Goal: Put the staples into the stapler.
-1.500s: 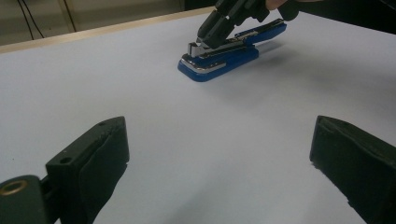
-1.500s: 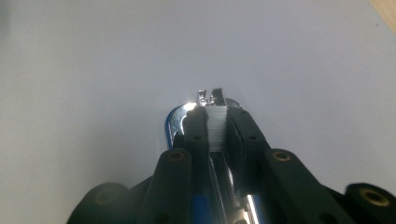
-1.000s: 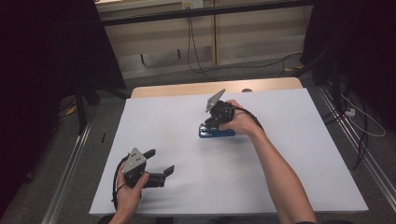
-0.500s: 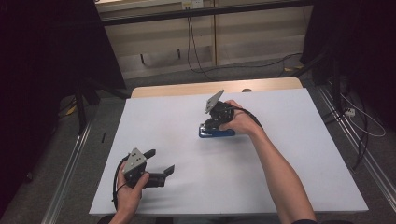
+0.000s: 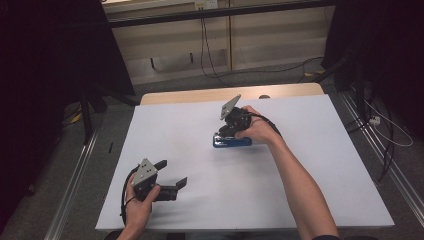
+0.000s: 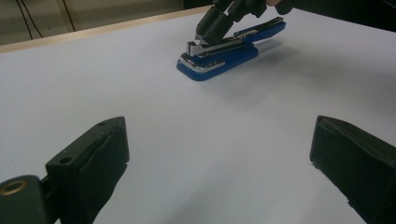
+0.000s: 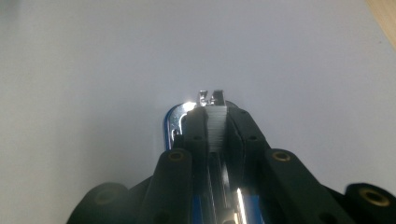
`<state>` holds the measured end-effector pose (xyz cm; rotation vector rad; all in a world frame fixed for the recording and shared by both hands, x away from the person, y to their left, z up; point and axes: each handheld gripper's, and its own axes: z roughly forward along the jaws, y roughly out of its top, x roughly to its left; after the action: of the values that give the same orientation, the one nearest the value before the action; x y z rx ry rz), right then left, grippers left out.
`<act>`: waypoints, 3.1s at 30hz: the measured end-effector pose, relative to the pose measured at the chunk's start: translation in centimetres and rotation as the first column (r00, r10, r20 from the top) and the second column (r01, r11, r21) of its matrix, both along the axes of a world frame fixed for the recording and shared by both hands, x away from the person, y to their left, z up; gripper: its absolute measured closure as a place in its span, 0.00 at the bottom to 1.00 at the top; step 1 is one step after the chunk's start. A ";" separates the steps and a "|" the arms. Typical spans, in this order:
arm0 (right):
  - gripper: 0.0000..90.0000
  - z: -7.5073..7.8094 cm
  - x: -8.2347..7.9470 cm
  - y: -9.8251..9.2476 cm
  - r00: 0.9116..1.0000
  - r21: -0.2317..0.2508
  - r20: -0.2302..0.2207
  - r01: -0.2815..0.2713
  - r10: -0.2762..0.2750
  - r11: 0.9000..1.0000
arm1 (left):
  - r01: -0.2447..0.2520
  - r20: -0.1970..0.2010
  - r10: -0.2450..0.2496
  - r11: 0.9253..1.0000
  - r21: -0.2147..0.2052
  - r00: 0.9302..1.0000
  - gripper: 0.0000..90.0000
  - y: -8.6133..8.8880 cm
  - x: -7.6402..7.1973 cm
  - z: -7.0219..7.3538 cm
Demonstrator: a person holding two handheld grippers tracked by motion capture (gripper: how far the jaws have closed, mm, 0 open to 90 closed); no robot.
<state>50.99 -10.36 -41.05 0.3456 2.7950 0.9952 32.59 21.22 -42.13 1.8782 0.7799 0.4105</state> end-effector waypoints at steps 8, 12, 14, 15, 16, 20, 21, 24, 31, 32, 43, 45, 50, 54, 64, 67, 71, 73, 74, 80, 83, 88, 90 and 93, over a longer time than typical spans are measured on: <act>0.88 -0.3 0.1 0.0 1.000 -0.010 -0.003 -0.011 0.011 1.000 | 0.001 0.001 -0.001 1.000 0.001 1.000 0.06 0.1 0.0 0.0; 0.88 -0.3 0.1 0.1 1.000 -0.012 0.006 -0.020 0.020 1.000 | -0.001 -0.006 0.001 1.000 0.002 1.000 0.06 0.0 0.0 0.0; 0.88 -0.3 0.1 0.1 1.000 -0.011 0.000 -0.014 0.014 1.000 | 0.000 -0.007 0.000 1.000 0.001 1.000 0.06 0.0 0.0 0.0; 0.88 -0.4 0.1 0.1 1.000 -0.010 0.007 -0.021 0.021 1.000 | 0.000 -0.007 0.000 1.000 0.002 1.000 0.06 0.0 0.0 0.0; 0.88 -0.4 0.1 0.1 1.000 -0.010 0.008 -0.020 0.020 1.000 | 0.000 -0.006 0.000 1.000 0.002 1.000 0.05 0.0 0.0 0.0; 0.88 -0.3 0.1 0.2 1.000 -0.012 0.005 -0.016 0.016 1.000 | 0.001 -0.006 -0.001 1.000 0.005 1.000 0.05 0.0 0.0 0.0; 0.88 -0.3 0.1 0.2 1.000 -0.012 0.006 -0.015 0.016 1.000 | 0.002 -0.006 -0.002 1.000 0.005 1.000 0.05 0.0 0.0 0.0; 0.88 -0.4 0.2 0.3 1.000 -0.012 0.009 -0.019 0.019 1.000 | 0.004 -0.007 -0.003 1.000 0.005 1.000 0.05 0.0 0.0 0.0; 0.87 -0.4 0.2 0.4 1.000 -0.009 0.005 -0.013 0.013 1.000 | 0.002 -0.009 -0.002 1.000 0.003 1.000 0.05 0.0 0.0 -0.1; 0.87 -0.4 0.2 0.5 1.000 -0.006 0.007 -0.014 0.014 1.000 | 0.002 -0.009 -0.002 1.000 0.002 1.000 0.05 0.0 0.0 -0.1; 0.85 -0.7 0.3 0.5 1.000 -0.022 0.005 -0.022 0.022 1.000 | 0.002 -0.008 -0.002 1.000 0.001 1.000 0.05 0.0 0.0 -0.1; 0.85 -0.7 0.3 0.5 1.000 -0.021 0.003 -0.019 0.019 1.000 | 0.002 -0.008 -0.002 1.000 0.001 1.000 0.06 0.0 0.0 -0.1; 0.83 -0.6 0.3 0.5 1.000 -0.009 0.000 -0.009 0.009 1.000 | 0.001 -0.008 -0.001 1.000 0.000 1.000 0.06 0.0 0.0 -0.1; 0.82 -0.5 0.3 0.3 1.000 -0.004 -0.006 0.000 0.000 1.000 | 0.001 -0.005 -0.001 1.000 0.002 1.000 0.05 0.1 0.0 0.0; 0.85 -0.3 0.1 0.1 1.000 -0.012 -0.004 -0.009 0.009 1.000 | 0.002 -0.004 -0.002 1.000 0.003 1.000 0.06 0.1 0.0 0.0; 0.88 -0.3 0.1 0.0 1.000 -0.014 0.000 -0.015 0.015 1.000 | 0.000 -0.006 0.000 1.000 0.003 1.000 0.05 0.1 0.0 0.0; 0.88 -0.3 0.2 0.1 1.000 -0.012 0.006 -0.027 0.027 1.000 | 0.002 -0.004 -0.002 1.000 0.000 1.000 0.06 0.1 0.0 0.0; 0.88 -0.3 0.2 0.0 0.999 -0.011 0.013 -0.036 0.036 0.999 | 0.002 -0.005 -0.002 1.000 0.001 1.000 0.06 0.1 0.0 0.0; 0.88 -0.3 0.2 0.0 0.999 -0.012 0.013 -0.040 0.040 0.999 | 0.002 -0.004 -0.002 1.000 0.001 1.000 0.06 0.1 0.0 0.0; 0.88 -0.3 0.3 -0.1 0.998 -0.004 0.019 -0.061 0.061 0.998 | 0.001 -0.007 -0.001 1.000 0.001 1.000 0.05 0.1 0.0 0.0; 0.88 -0.3 0.3 -0.1 0.997 -0.005 0.025 -0.072 0.072 0.997 | 0.005 -0.008 -0.005 1.000 -0.002 1.000 0.06 0.0 0.0 -0.1; 0.88 0.0 0.3 0.0 0.995 -0.017 0.043 -0.084 0.085 0.996 | 0.003 -0.008 -0.003 1.000 -0.001 1.000 0.06 0.0 0.0 0.0; 0.88 0.0 0.3 0.0 0.996 -0.017 0.040 -0.081 0.082 0.997 | 0.004 -0.007 -0.004 1.000 0.003 1.000 0.06 0.1 0.0 0.0; 0.88 0.0 0.4 0.0 0.996 -0.012 0.034 -0.082 0.082 0.997 | 0.002 -0.011 -0.002 1.000 0.001 1.000 0.05 0.1 0.0 0.0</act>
<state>51.43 -10.37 -41.08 0.2116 2.8031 0.9929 32.61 21.29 -42.17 1.8837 0.7854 0.3996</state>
